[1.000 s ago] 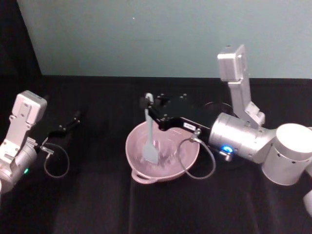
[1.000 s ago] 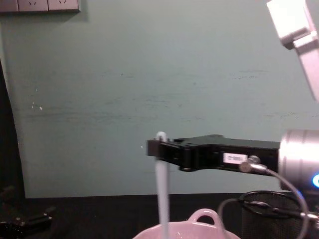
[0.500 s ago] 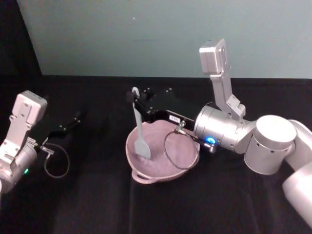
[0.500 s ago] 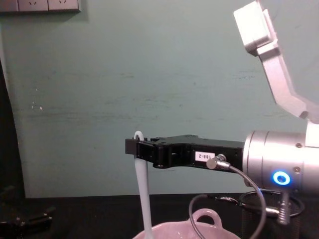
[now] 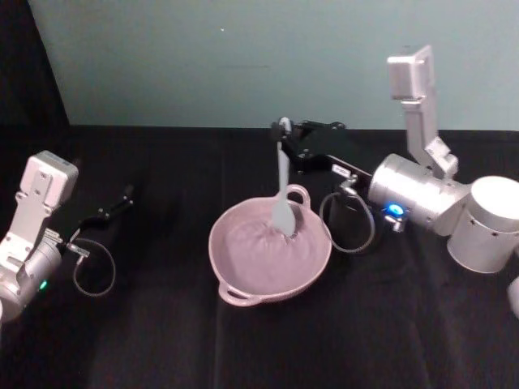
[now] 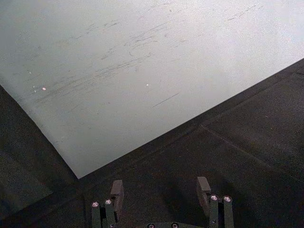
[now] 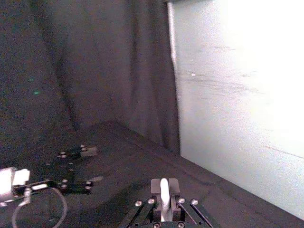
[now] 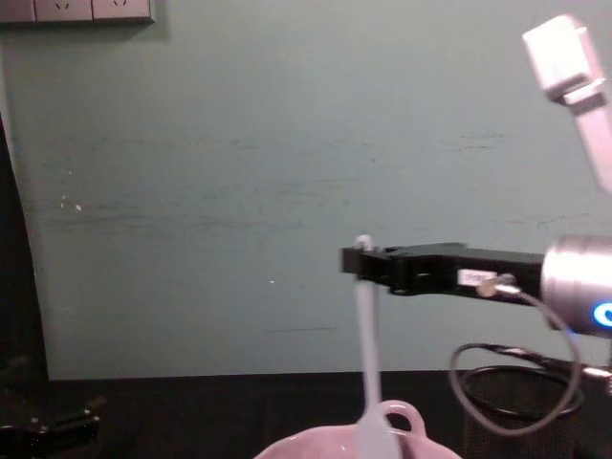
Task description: Use the one hand to pick up the spoon and stir the clear water in the bowl.
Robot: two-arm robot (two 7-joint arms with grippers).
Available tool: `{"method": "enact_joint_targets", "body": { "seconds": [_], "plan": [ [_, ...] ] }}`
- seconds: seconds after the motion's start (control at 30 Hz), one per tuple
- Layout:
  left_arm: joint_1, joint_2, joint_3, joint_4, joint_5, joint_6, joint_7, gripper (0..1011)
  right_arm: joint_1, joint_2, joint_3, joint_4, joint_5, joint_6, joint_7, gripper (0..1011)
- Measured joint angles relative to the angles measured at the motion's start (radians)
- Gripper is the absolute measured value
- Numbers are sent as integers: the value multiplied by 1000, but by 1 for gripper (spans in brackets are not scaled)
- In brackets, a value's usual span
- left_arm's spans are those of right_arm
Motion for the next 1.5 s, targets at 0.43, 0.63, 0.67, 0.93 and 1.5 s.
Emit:
{"method": "enact_joint_targets", "body": {
  "seconds": [0.43, 0.63, 0.67, 0.93, 1.5],
  "plan": [
    [0, 0, 0, 0, 0, 0, 0, 1011, -105, 72, 39, -150, 6, 30, -28, 112],
    [0, 0, 0, 0, 0, 0, 0, 1011, -140, 66, 12, -207, 7, 42, -27, 111],
    [0, 0, 0, 0, 0, 0, 0, 1011, -142, 57, -3, -215, 6, 44, -21, 112],
    [0, 0, 0, 0, 0, 0, 0, 1011, -108, 10, -56, -203, -3, 43, 1, 111],
    [0, 0, 0, 0, 0, 0, 0, 1011, -8, -47, -58, -28, -35, 10, -4, 111]
  ]
}}
